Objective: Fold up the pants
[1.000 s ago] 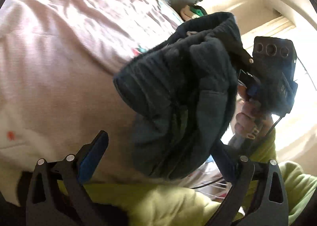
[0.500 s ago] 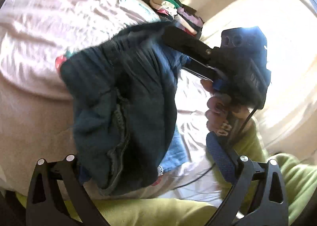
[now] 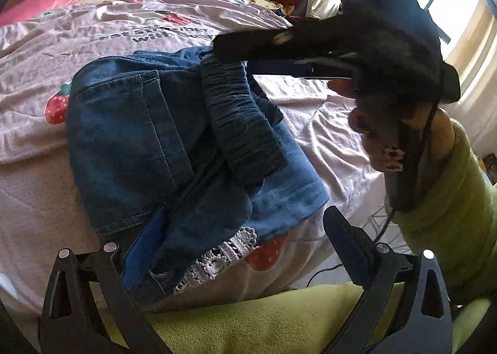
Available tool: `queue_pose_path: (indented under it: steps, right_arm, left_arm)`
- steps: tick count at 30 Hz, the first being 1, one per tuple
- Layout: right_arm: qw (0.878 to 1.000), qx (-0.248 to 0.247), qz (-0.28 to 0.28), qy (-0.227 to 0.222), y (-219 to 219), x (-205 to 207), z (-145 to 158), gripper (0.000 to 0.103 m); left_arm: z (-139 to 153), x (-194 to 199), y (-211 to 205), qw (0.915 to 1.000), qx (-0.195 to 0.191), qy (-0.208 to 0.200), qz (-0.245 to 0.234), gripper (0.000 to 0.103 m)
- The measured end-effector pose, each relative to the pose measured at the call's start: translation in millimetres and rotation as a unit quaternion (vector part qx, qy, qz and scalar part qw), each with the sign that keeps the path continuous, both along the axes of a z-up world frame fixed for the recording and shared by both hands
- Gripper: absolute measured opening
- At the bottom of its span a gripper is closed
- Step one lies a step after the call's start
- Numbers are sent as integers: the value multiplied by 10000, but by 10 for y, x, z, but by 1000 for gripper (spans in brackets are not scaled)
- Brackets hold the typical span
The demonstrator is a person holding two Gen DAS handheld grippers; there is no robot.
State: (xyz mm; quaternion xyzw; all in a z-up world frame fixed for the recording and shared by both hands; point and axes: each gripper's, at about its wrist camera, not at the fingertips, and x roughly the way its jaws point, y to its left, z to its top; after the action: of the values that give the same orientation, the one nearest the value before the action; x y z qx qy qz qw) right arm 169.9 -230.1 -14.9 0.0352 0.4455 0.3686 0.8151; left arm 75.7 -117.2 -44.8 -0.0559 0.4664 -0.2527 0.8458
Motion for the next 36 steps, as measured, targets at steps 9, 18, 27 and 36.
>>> queue_pose_path:
  steps: [9,18,27,36]
  right_arm:
    - [9963,-778,-204,-311,-100,23,-206,69]
    - [9935,-471,-267,-1001,-310,-205,310,82]
    - [9817,-631,623,-1686,-139,-794,541,86]
    - [9491,-1265,2002,-2078,415,-1299,324,86]
  left_arm:
    - [118,-316,190,9993,-212,-153,278,98]
    - [454,-349,644,9916,-54,-616,1139,98]
    - [624,-96,1115,9758,348,-729,2033,99]
    - [486,384,990,9818,545,-285,1795,98]
